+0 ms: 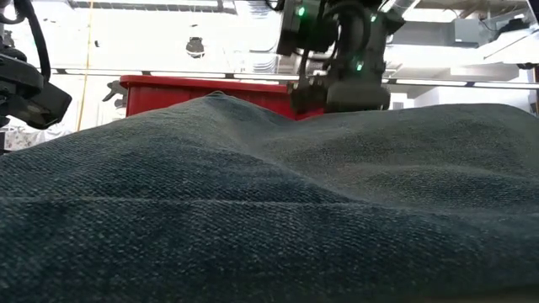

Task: Fold Laundry from Bin
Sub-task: Fold the black pants

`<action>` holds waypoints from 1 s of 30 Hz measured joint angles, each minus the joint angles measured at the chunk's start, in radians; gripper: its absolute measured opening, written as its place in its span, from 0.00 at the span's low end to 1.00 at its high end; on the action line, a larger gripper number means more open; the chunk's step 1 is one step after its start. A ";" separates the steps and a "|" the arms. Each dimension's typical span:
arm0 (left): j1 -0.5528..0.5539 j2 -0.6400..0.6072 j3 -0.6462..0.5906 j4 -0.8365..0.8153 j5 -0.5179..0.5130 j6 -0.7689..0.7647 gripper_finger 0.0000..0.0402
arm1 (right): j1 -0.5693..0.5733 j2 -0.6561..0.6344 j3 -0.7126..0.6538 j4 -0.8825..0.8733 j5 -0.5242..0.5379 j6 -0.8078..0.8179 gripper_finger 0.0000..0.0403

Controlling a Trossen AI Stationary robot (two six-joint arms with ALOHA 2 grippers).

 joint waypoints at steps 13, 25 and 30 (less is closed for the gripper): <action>0.000 0.000 0.000 0.000 -0.017 0.015 0.00 | -0.017 0.101 0.007 -0.033 -0.062 0.012 0.17; 0.000 0.000 0.000 0.007 -0.042 0.025 0.00 | -0.042 -0.090 0.000 -0.224 0.049 0.085 0.05; 0.000 0.000 0.000 0.009 -0.051 0.027 0.00 | -0.048 -0.220 -0.002 -0.328 0.131 0.169 0.05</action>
